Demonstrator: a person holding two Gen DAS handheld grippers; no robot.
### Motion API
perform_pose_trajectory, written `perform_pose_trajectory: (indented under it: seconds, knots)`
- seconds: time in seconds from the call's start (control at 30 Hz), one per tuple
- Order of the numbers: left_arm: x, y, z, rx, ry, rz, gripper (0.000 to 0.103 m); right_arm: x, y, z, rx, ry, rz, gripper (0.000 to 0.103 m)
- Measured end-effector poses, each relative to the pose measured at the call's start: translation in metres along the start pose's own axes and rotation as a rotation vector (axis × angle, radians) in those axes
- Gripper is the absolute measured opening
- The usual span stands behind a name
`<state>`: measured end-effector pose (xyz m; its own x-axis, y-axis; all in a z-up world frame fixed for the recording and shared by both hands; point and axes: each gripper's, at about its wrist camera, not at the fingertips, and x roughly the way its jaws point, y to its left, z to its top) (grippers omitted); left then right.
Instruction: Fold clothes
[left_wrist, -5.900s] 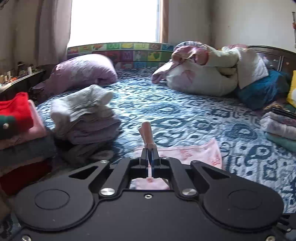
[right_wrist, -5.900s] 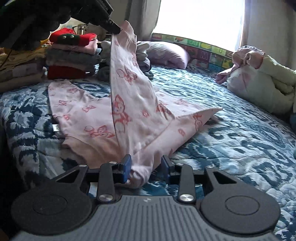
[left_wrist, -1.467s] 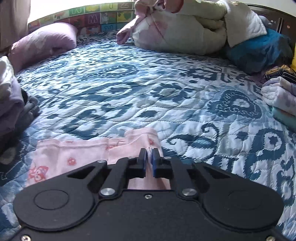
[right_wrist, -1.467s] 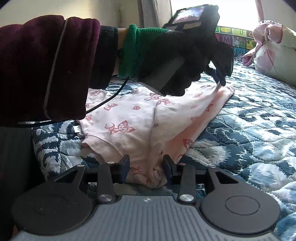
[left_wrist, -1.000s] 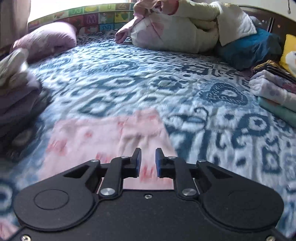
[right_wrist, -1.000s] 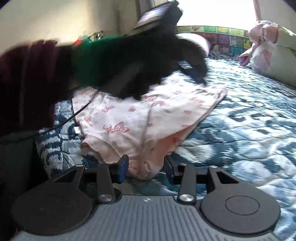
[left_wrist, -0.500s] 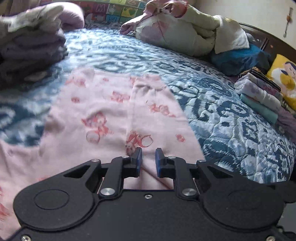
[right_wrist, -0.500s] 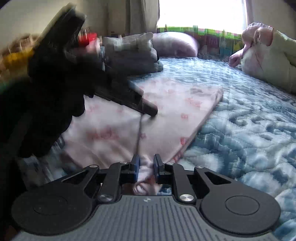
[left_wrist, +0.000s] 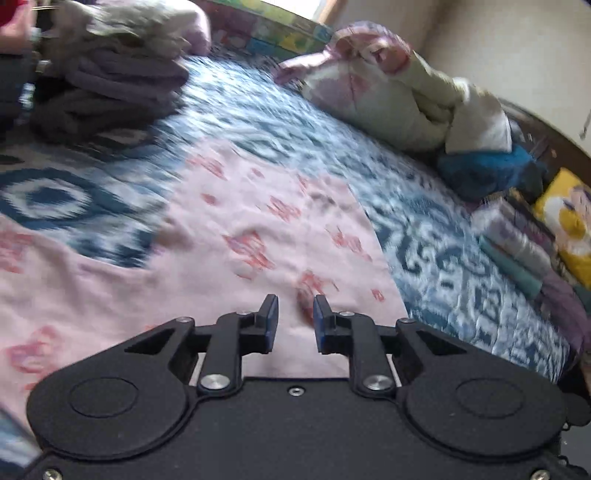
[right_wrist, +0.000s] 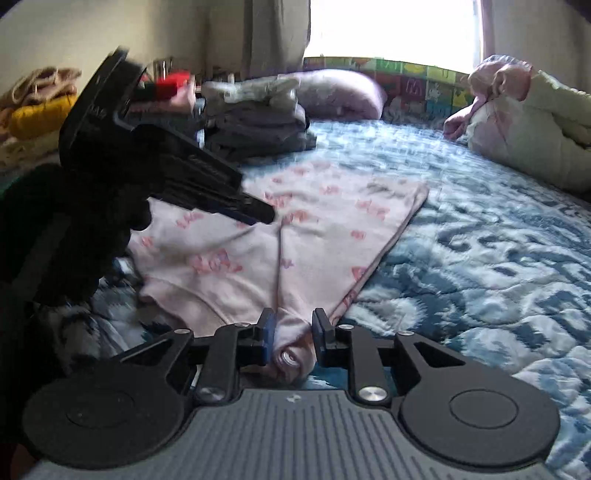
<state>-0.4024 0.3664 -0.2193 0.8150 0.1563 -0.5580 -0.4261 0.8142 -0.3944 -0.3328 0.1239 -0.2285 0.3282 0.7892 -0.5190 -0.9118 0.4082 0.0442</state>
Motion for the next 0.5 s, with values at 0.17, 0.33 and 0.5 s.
perform_pose_trajectory:
  seconds: [0.17,0.33,0.5]
  knots:
    - [-0.046,0.043,0.003,-0.127,-0.085,0.123,0.023,-0.015,-0.008,0.002,0.074,-0.054,-0.026,0.024]
    - [-0.090,0.098,-0.002,-0.289,-0.153,0.279,0.026,-0.017,-0.022,0.004,0.211,-0.079,-0.036,0.027]
    - [-0.118,0.151,-0.010,-0.476,-0.191,0.381,0.027,-0.011,-0.029,0.009,0.297,-0.091,-0.026,0.036]
